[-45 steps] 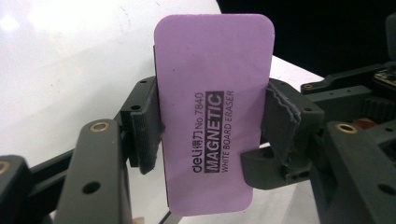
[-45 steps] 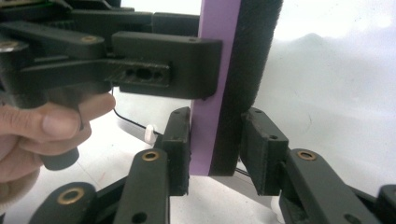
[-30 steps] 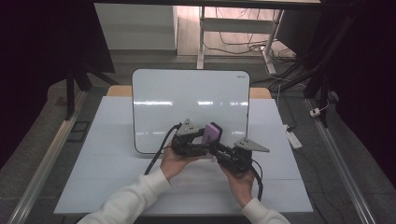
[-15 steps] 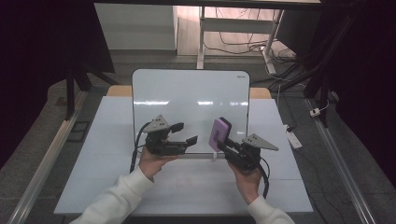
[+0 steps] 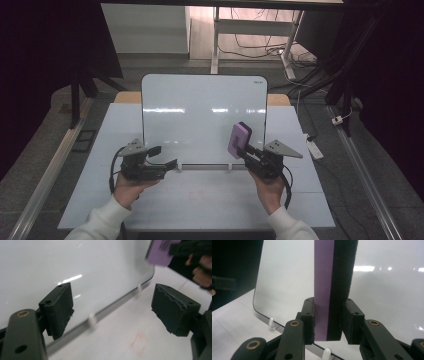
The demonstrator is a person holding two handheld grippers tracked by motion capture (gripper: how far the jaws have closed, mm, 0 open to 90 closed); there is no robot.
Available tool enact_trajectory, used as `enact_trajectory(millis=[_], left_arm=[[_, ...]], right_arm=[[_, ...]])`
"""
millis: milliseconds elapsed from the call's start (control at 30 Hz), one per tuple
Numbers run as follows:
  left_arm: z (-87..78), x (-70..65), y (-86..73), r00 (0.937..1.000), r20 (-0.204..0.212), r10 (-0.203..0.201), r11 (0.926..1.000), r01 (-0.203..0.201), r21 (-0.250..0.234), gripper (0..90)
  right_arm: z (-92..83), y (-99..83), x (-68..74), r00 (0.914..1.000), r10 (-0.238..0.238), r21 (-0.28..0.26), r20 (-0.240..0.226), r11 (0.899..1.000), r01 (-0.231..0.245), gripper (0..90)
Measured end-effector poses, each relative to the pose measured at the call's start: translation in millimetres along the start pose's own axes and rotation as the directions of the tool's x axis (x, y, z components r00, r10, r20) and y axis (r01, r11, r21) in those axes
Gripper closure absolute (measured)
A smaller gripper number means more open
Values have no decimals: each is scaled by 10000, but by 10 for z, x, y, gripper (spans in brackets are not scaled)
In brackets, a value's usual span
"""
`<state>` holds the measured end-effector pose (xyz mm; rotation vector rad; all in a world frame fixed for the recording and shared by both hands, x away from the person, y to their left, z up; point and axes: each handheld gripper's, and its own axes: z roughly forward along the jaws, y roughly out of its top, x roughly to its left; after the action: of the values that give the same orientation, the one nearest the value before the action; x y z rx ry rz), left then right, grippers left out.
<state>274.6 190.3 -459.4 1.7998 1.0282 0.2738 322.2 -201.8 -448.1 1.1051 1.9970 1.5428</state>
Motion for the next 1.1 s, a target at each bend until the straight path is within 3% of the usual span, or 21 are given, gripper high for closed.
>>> enact_trajectory(millis=[167,367,700,900,1100], left_arm=[[-177,104,-214,9984,-513,-251,9992,266,282,187],[-263,203,-361,9956,-768,-545,9969,587,524,188],[-315,331,-428,9904,-973,-977,9936,1026,466,195],[-321,358,-441,9894,-1014,-1042,9929,1094,464,195],[-346,397,-454,9874,-1029,-1206,9915,1248,362,196]], right_arm=[[-23,50,-25,9996,-110,3,261,9999,110,660],[-29,175,-86,9990,14,-79,449,10000,-10,659],[-32,560,-231,9928,339,-322,1146,9990,-304,656],[5,820,-304,9838,257,112,1773,9995,-282,656],[37,947,-417,9732,335,454,2277,9980,-450,655]])
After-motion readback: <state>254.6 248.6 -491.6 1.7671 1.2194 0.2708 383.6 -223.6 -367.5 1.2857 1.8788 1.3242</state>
